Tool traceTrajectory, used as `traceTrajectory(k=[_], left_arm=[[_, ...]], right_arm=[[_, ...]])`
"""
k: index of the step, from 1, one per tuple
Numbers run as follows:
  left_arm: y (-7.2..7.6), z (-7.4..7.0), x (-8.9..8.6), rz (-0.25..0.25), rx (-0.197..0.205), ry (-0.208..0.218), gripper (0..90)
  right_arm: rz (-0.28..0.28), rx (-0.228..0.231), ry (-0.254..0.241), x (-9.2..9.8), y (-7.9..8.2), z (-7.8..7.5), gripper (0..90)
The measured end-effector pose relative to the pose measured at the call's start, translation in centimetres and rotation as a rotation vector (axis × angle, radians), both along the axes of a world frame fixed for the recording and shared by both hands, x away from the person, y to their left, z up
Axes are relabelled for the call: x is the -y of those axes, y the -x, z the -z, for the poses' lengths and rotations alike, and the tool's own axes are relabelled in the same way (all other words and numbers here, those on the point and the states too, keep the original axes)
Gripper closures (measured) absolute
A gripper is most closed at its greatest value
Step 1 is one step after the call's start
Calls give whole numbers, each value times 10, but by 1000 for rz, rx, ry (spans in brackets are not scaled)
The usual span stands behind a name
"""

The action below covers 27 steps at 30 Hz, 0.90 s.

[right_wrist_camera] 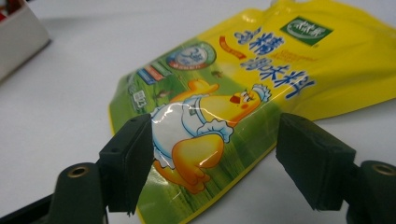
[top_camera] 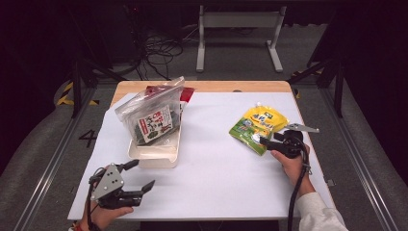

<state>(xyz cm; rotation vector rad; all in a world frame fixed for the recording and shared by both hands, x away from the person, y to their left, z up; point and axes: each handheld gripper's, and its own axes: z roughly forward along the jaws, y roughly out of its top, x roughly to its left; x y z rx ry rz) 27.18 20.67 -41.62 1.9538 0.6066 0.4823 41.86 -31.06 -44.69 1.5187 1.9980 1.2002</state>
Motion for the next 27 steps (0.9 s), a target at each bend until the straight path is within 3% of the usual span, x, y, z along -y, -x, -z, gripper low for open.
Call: traceTrajectory(k=[3,5,6,8,10,11,13,15,16,19,20,22,27], left_arm=[[1,10,15,53,-19,-73,192],[0,12,17,67,-28,-76,192],[-4,17,23,97,-56,-77,192],[-4,19,25,102,-63,-83,192],[-6,26,34,134,-84,-123,191],[-6,26,34,134,-84,-123,190],[-7,30,40,163,-97,-157,189],[-7,31,42,171,-105,-163,189],[-8,33,43,180,-116,-170,189],[-8,34,45,190,-125,-178,189],[-8,34,46,199,-124,-189,188],[-8,35,48,206,-133,-189,188],[-9,36,51,221,-138,-190,188]], right_arm=[[-5,-60,13,-5,-8,7,195],[-4,-56,18,-5,-9,6,193],[13,-62,-6,-5,-12,7,165],[19,-71,-13,-5,-14,7,152],[34,-82,-39,-3,-20,7,152],[44,-84,-50,-1,-22,7,166],[59,-88,-68,1,-26,7,223],[57,-88,-68,1,-27,7,261],[40,-102,-109,4,-29,8,395],[26,-120,-149,5,-32,8,486],[12,-118,-159,5,-33,9,584],[0,-104,-146,4,-32,8,674],[-33,-70,-111,3,-30,6,760]])
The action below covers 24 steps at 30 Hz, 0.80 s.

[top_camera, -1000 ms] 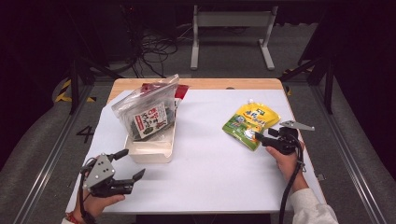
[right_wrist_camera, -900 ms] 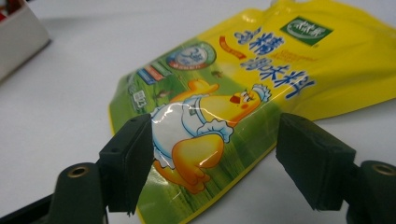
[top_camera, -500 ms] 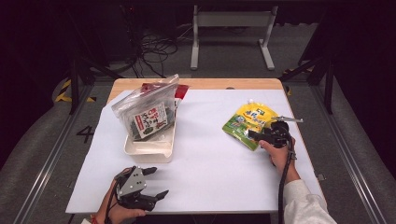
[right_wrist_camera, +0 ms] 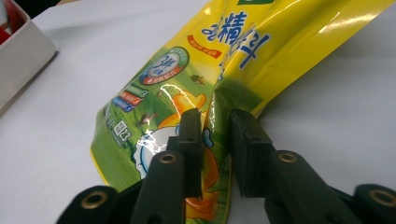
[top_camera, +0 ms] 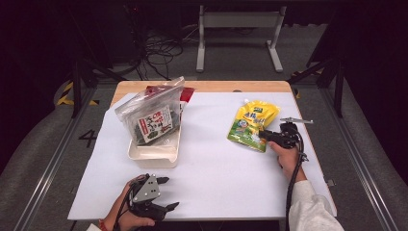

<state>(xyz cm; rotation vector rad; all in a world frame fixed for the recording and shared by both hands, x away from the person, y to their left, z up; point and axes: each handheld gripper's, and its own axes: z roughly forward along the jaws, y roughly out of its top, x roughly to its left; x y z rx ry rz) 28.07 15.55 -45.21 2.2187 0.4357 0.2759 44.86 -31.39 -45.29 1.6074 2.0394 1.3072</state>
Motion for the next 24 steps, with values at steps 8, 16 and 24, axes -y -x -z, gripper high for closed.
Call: traceTrajectory(k=[8,16,24], left_arm=[[1,1,4,28,-12,-11,186],[0,-1,8,36,-54,26,205],[-4,6,40,81,-156,36,187]], right_arm=[[-110,41,57,-11,11,-4,820],[-226,64,74,-27,40,-13,830],[-360,120,53,-40,82,-19,836]])
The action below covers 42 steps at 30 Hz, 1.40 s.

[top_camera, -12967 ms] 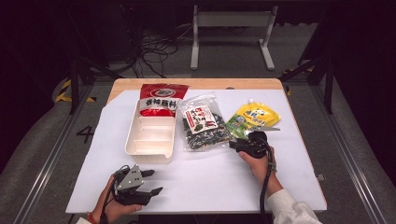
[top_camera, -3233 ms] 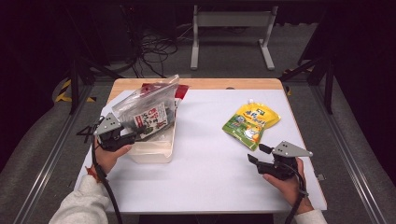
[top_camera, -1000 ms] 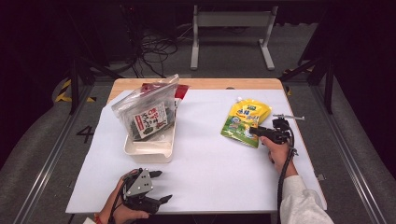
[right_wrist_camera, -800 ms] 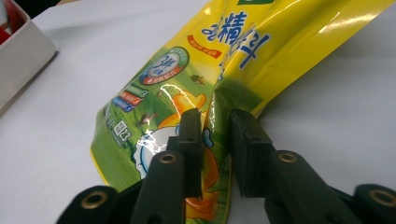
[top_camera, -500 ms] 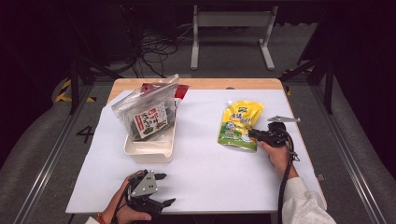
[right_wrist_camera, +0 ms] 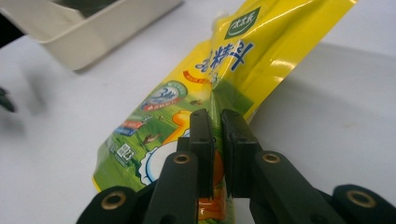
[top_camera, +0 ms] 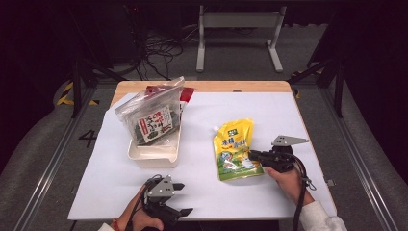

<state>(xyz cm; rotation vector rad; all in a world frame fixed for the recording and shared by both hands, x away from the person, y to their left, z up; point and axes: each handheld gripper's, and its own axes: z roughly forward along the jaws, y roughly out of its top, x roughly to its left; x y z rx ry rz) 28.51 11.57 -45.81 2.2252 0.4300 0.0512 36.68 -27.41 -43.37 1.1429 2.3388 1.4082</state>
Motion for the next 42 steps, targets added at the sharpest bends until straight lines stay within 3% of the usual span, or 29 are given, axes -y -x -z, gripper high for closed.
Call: traceTrajectory(k=[5,7,13,14,16,21,26,30,32,35,36,42], left_arm=[[-12,3,26,-39,-18,17,178],[-17,2,33,-48,-33,42,152],[-37,5,46,-124,-80,57,136],[-41,6,47,-126,-98,64,129],[-44,7,50,-131,-94,59,124],[-50,3,54,-128,-120,100,122],[-52,-4,54,-126,-117,144,123],[-51,-6,50,-132,-138,189,120],[-50,-8,49,-102,-149,216,129],[-45,-14,48,-114,-94,215,171],[-44,-17,45,-119,-75,235,189],[-40,-35,33,-135,-3,291,438]], right_arm=[[-62,42,6,-7,17,5,838],[-82,58,-8,-8,21,5,838],[-129,108,-40,-11,28,4,838],[-131,113,-43,-11,28,4,838],[-138,121,-63,-10,29,4,838],[-165,159,-115,-10,33,1,838],[-222,205,-116,-18,40,-2,837],[-274,236,-118,-27,46,-4,836],[-301,256,-115,-30,49,-5,836],[-324,279,-75,-37,53,-6,836],[-325,284,-70,-38,54,-7,835],[-301,356,-56,-44,60,-18,831]])
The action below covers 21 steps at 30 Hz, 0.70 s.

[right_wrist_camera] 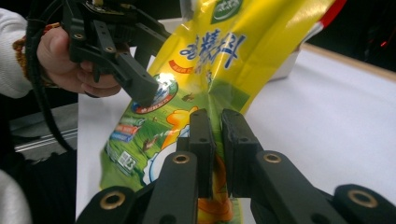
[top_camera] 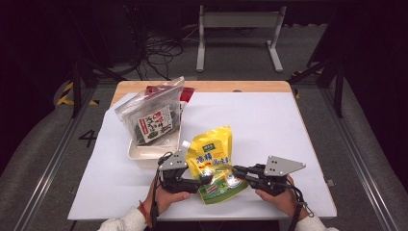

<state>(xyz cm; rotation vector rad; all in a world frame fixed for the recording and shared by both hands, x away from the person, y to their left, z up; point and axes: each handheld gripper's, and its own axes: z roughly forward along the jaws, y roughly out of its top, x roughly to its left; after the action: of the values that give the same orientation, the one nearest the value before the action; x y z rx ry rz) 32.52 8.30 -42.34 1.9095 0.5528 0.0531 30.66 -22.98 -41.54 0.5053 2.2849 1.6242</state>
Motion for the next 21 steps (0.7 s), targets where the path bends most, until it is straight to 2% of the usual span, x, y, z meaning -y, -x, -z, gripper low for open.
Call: traceTrajectory(k=[4,6,8,9,10,11,15,18,20,21], left_arm=[[1,-14,-9,10,24,39,593],[3,-19,-12,14,52,34,647],[7,-23,-15,34,77,47,743],[9,-26,-15,40,95,39,811],[9,-26,-15,40,95,39,834],[11,-28,-15,47,120,21,838],[12,-30,-19,62,125,28,847],[13,-32,-20,71,141,13,850],[14,-32,-22,80,153,2,851],[15,-33,-22,78,152,4,852]], right_arm=[[3,53,23,-9,6,-8,830],[6,71,38,-12,8,-9,828],[14,75,44,-15,9,-10,820],[16,75,50,-15,9,-11,813],[23,81,54,-17,10,-11,811],[26,83,61,-18,10,-10,810],[24,69,45,-19,9,-11,798],[28,70,40,-19,11,-13,762],[35,62,33,-16,11,-15,653],[38,50,26,-14,11,-16,647]])
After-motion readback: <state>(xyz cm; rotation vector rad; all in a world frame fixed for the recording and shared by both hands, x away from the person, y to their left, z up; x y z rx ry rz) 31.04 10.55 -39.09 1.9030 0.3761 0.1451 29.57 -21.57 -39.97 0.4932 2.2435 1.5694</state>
